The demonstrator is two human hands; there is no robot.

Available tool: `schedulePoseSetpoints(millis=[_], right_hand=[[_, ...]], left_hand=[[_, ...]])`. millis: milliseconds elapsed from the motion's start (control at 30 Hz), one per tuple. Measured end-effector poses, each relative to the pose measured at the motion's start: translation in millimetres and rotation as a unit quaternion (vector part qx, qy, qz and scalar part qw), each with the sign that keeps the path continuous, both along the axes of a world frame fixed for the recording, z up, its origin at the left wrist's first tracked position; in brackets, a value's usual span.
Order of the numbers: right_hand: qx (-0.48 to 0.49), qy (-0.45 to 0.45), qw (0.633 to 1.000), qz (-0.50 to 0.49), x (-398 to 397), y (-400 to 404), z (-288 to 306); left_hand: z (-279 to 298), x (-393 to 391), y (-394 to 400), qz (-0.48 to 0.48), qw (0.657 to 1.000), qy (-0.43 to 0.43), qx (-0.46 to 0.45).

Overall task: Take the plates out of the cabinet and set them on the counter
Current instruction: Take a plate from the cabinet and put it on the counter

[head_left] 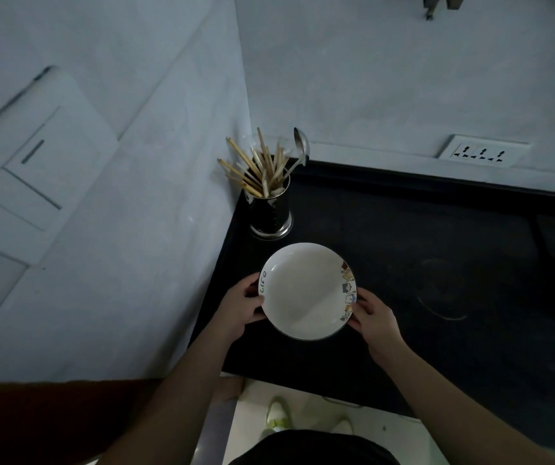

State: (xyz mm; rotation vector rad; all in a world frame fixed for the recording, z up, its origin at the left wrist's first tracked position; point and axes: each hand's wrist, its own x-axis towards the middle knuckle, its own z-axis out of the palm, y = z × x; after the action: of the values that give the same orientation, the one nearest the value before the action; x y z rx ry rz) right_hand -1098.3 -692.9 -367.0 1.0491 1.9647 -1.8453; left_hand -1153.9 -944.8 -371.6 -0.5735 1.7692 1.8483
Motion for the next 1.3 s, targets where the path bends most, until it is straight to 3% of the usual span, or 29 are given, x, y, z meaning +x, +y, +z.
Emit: schedulePoseSetpoints(millis=[833,933,1067,1300], right_hand=[[-0.03,-0.008,0.999,0.017,-2.9,13.3,6.2],[-0.041,-0.033,0.998,0.038,-3.3,14.1,14.7],[-0.024,-0.056,0.995,0.072,3.7,19.9,33.8],[-0.027,-0.043,0.988,0.145,43.3,63.7,60.2]], left_hand=[[-18.0,-3.7,10.8,-0.005,0.999,0.019,-0.042],[-19.2,-2.4,13.8,-0.003,0.992,0.04,-0.116],[-12.4,4.2,20.1,-0.03,0.957,0.104,-0.27],[13.7,49.0,25.1,-0.16,0.895,0.188,-0.371]])
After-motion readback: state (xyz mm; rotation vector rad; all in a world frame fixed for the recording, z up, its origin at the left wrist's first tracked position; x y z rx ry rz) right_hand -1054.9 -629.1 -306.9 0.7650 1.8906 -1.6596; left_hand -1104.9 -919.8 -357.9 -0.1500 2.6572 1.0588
